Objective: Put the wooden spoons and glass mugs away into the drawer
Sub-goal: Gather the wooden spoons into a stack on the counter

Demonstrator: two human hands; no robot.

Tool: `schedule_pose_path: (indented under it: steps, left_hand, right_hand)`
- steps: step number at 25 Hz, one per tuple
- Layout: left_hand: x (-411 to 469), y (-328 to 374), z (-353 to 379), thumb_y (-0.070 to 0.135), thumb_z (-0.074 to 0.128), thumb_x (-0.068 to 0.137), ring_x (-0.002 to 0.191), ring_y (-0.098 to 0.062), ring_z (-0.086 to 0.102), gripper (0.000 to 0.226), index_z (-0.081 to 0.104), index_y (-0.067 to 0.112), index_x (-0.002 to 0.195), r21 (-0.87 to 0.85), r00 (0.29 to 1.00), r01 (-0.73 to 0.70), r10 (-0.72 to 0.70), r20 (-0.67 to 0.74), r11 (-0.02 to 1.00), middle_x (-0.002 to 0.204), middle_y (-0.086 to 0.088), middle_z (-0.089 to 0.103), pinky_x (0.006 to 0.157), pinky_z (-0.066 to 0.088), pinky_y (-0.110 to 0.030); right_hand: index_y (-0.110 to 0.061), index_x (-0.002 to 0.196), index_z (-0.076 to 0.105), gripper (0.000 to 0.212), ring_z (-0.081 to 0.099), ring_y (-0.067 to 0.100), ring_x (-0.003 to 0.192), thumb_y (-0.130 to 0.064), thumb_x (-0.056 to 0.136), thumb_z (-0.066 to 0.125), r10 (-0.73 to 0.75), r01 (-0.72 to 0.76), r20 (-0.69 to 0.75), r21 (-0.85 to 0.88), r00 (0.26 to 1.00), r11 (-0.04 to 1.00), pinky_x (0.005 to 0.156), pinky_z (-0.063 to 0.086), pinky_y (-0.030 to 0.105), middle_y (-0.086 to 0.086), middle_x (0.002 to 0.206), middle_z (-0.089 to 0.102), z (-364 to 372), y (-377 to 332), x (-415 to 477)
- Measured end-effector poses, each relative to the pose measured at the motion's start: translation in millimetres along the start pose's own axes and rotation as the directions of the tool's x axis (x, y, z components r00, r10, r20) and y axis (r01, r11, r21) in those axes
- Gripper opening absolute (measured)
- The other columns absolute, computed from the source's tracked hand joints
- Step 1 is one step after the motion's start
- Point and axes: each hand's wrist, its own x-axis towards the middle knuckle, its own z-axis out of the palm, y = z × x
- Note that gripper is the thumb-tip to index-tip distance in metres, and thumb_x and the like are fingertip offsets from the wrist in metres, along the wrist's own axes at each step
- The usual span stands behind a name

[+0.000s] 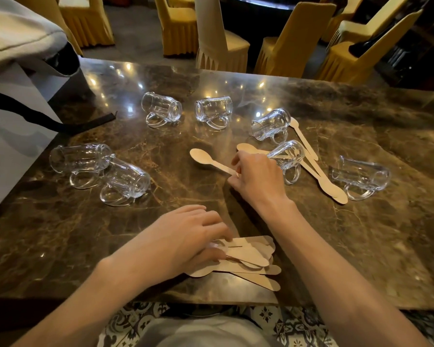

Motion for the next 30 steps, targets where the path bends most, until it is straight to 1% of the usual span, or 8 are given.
schedule_pose_path:
  steps: [3, 6, 10, 14, 19, 21, 24, 30]
  left_hand:
    - [-8.8, -8.7, -20.6, 0.053, 0.042, 0.088, 0.107, 0.0, 0.053, 0.038, 0.06, 0.034, 0.117, -0.056, 0.997, 0.033, -0.037, -0.072, 0.998, 0.114, 0.018, 0.059, 0.098, 0.037, -0.017]
    - [-15.8, -23.5, -45.5, 0.049, 0.051, 0.085, 0.095, 0.0, 0.06, 0.033, 0.067, 0.029, 0.106, -0.151, 0.975, 0.082, -0.111, -0.194, 0.985, 0.103, 0.017, 0.063, 0.085, 0.052, -0.026]
    - [-7.0, -46.5, -67.5, 0.051, 0.053, 0.087, 0.088, 0.002, 0.062, 0.03, 0.066, 0.029, 0.102, -0.167, 0.931, 0.122, -0.171, -0.322, 0.978, 0.098, 0.017, 0.063, 0.07, 0.054, -0.023]
    - [35.1, -64.5, -67.1, 0.045, 0.054, 0.085, 0.084, 0.004, 0.055, 0.026, 0.064, 0.032, 0.105, -0.077, 0.949, 0.17, -0.184, -0.255, 0.982, 0.1, 0.014, 0.062, 0.07, 0.045, -0.022]
    - [97.0, -79.3, -50.8, 0.039, 0.057, 0.089, 0.096, -0.014, 0.059, 0.023, 0.063, 0.03, 0.109, 0.061, 0.963, 0.197, -0.181, -0.201, 0.978, 0.111, 0.009, 0.06, 0.078, 0.05, -0.037]
    - [117.1, -81.4, -43.1, 0.042, 0.056, 0.089, 0.1, -0.016, 0.06, 0.028, 0.06, 0.03, 0.114, 0.082, 0.969, 0.192, -0.175, -0.177, 0.978, 0.117, 0.007, 0.058, 0.076, 0.049, -0.035]
    - [142.8, -82.6, -32.7, 0.043, 0.056, 0.09, 0.107, -0.018, 0.058, 0.035, 0.056, 0.031, 0.122, 0.136, 0.972, 0.199, -0.178, -0.152, 0.97, 0.123, 0.005, 0.056, 0.072, 0.041, -0.031]
    - [179.5, -80.6, -21.0, 0.045, 0.055, 0.09, 0.119, -0.019, 0.051, 0.044, 0.051, 0.029, 0.131, 0.192, 0.991, 0.134, -0.125, -0.055, 0.972, 0.132, 0.003, 0.053, 0.08, 0.046, -0.036]
  right_hand:
    - [-0.016, 0.104, 0.065, 0.023, 0.065, 0.022, 0.085, -0.025, 0.083, 0.067, -0.03, 0.031, -0.015, 0.057, 0.999, 0.998, 0.074, 0.055, 0.036, 0.002, 0.09, 0.07, -12.6, 2.9, -13.2]
    - [-0.021, 0.102, 0.067, 0.021, 0.065, 0.012, 0.077, -0.027, 0.082, 0.069, -0.111, 0.111, -0.013, 0.121, 0.994, 0.986, 0.073, 0.057, 0.032, -0.005, 0.086, 0.07, -28.6, 3.0, -42.9]
    - [-0.026, 0.096, 0.067, 0.019, 0.058, 0.003, 0.066, -0.026, 0.078, 0.071, -0.202, 0.198, 0.019, 0.137, 0.979, 0.971, 0.062, 0.057, 0.026, -0.011, 0.077, 0.068, -42.2, -5.9, -91.5]
    - [-0.03, 0.096, 0.066, 0.018, 0.061, 0.008, 0.07, -0.028, 0.078, 0.067, -0.227, 0.22, 0.067, 0.101, 0.972, 0.97, 0.058, 0.056, 0.032, -0.013, 0.077, 0.069, -42.5, -13.3, -115.3]
    - [-0.032, 0.091, 0.066, 0.018, 0.061, 0.01, 0.068, -0.028, 0.074, 0.069, -0.233, 0.226, 0.115, 0.073, 0.966, 0.971, 0.054, 0.052, 0.026, -0.014, 0.074, 0.068, -40.1, -12.3, -128.8]
    - [-0.032, 0.088, 0.066, 0.017, 0.061, 0.01, 0.066, -0.027, 0.071, 0.071, -0.217, 0.211, 0.124, 0.059, 0.968, 0.976, 0.052, 0.049, 0.023, -0.014, 0.071, 0.067, -39.5, -10.5, -131.5]
    - [-0.031, 0.09, 0.066, 0.015, 0.061, 0.011, 0.069, -0.027, 0.076, 0.066, -0.208, 0.202, 0.128, 0.056, 0.97, 0.978, 0.056, 0.051, 0.025, -0.013, 0.076, 0.068, -37.8, -7.0, -133.0]
    - [-0.031, 0.099, 0.065, 0.018, 0.062, 0.01, 0.081, -0.028, 0.082, 0.059, -0.221, 0.21, 0.13, 0.096, 0.967, 0.973, 0.066, 0.051, 0.026, -0.013, 0.091, 0.068, -39.8, -2.2, -135.2]
